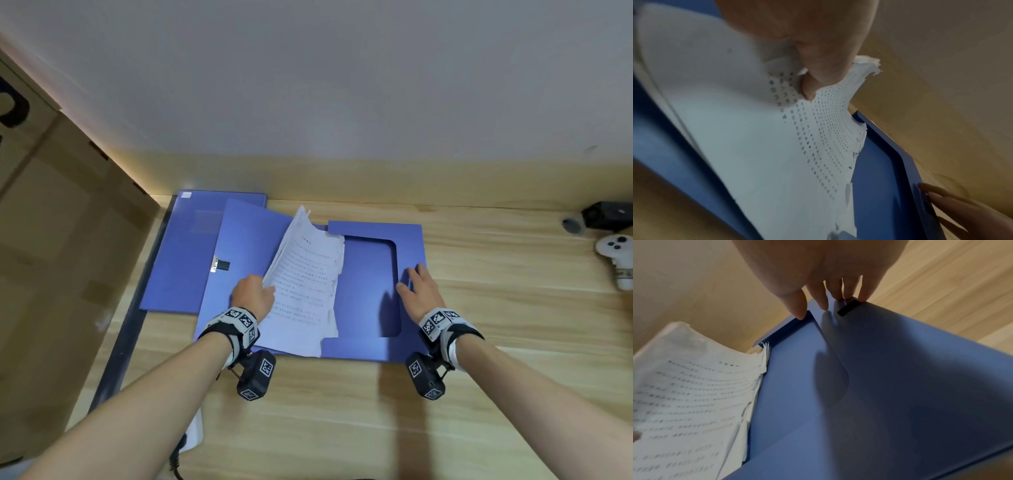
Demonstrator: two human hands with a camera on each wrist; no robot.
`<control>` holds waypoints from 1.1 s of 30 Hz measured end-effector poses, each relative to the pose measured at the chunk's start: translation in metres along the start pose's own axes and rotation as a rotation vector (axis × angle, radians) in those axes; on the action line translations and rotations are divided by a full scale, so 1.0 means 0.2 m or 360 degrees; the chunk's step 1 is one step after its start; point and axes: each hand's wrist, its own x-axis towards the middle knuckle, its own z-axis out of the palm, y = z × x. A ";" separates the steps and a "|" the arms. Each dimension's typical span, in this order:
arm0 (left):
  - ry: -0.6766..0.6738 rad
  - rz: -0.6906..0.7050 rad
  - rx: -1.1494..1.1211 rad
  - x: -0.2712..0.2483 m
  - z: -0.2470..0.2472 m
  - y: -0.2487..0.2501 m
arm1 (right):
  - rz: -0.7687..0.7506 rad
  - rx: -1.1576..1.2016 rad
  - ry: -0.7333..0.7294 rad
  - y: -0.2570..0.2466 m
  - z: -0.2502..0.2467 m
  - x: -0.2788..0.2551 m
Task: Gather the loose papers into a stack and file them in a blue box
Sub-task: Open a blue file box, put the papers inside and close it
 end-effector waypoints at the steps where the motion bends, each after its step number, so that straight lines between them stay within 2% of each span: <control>1: -0.0031 -0.0018 -0.0013 0.00 0.03 0.01 | 0.0012 0.0018 -0.0005 0.01 0.00 0.00; 7: -0.0141 -0.0148 -0.0240 0.01 0.20 0.13 | 0.0025 0.0056 -0.0048 0.02 -0.01 0.01; 11: -0.0258 -0.0143 -0.0406 0.01 0.34 0.21 | 0.0060 0.0027 -0.0054 0.06 0.00 0.01; 14: -0.0387 -0.0113 -0.0540 -0.02 0.46 0.27 | -0.0041 -0.0018 0.0014 0.03 -0.02 -0.02; 16: -0.0392 -0.0139 -0.0585 -0.03 0.53 0.28 | -0.0133 -0.0094 0.0060 0.02 -0.03 -0.04; 20: -0.0472 -0.0178 -0.0722 -0.04 0.56 0.30 | -0.0255 -0.0423 0.0015 0.04 -0.03 -0.04; 22: -0.0393 -0.0189 -0.0717 -0.04 0.54 0.32 | -0.0335 -0.0616 0.0013 0.04 -0.02 -0.04; 25: -0.0112 -0.0212 -0.0602 -0.01 0.50 0.34 | -0.0352 -0.0768 0.0017 0.01 -0.01 -0.06; 30: -0.0278 -0.0158 -0.0539 -0.01 0.52 0.45 | -0.0299 -0.0823 -0.0013 -0.02 0.01 -0.06; 33: -0.0286 -0.0196 -0.0596 -0.02 0.58 0.51 | -0.0288 -0.0797 -0.0060 -0.02 -0.01 -0.05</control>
